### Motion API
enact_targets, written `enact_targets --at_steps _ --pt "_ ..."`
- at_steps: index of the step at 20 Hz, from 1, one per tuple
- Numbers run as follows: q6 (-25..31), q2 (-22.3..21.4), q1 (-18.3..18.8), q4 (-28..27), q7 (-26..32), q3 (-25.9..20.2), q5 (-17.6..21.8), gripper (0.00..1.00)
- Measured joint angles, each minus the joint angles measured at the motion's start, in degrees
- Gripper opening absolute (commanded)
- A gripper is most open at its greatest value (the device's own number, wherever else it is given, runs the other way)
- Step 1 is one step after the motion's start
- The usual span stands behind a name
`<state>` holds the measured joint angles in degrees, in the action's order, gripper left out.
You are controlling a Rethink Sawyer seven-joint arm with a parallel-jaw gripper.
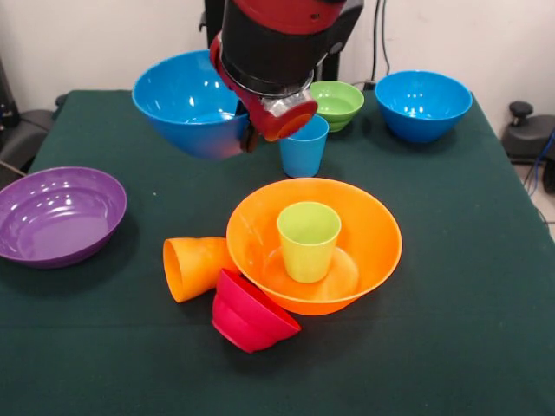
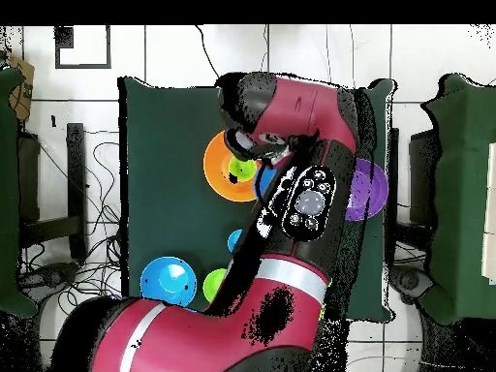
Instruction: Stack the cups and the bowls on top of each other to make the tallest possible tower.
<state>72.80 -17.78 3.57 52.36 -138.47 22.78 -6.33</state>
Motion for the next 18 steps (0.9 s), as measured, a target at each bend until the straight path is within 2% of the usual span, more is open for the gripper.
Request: enact_targets --at_steps 3,7,12,18 --pt "0.3 0.7 0.0 -2.4 -0.3 0.6 -0.7 0.0" --pt "0.5 3.3 0.0 -8.3 -2.0 1.7 -2.7 0.0" --pt "1.1 8.7 0.0 -16.8 -6.1 3.1 -5.9 0.0" --pt "2.7 14.0 0.0 -23.1 -10.1 4.4 -8.8 0.0"
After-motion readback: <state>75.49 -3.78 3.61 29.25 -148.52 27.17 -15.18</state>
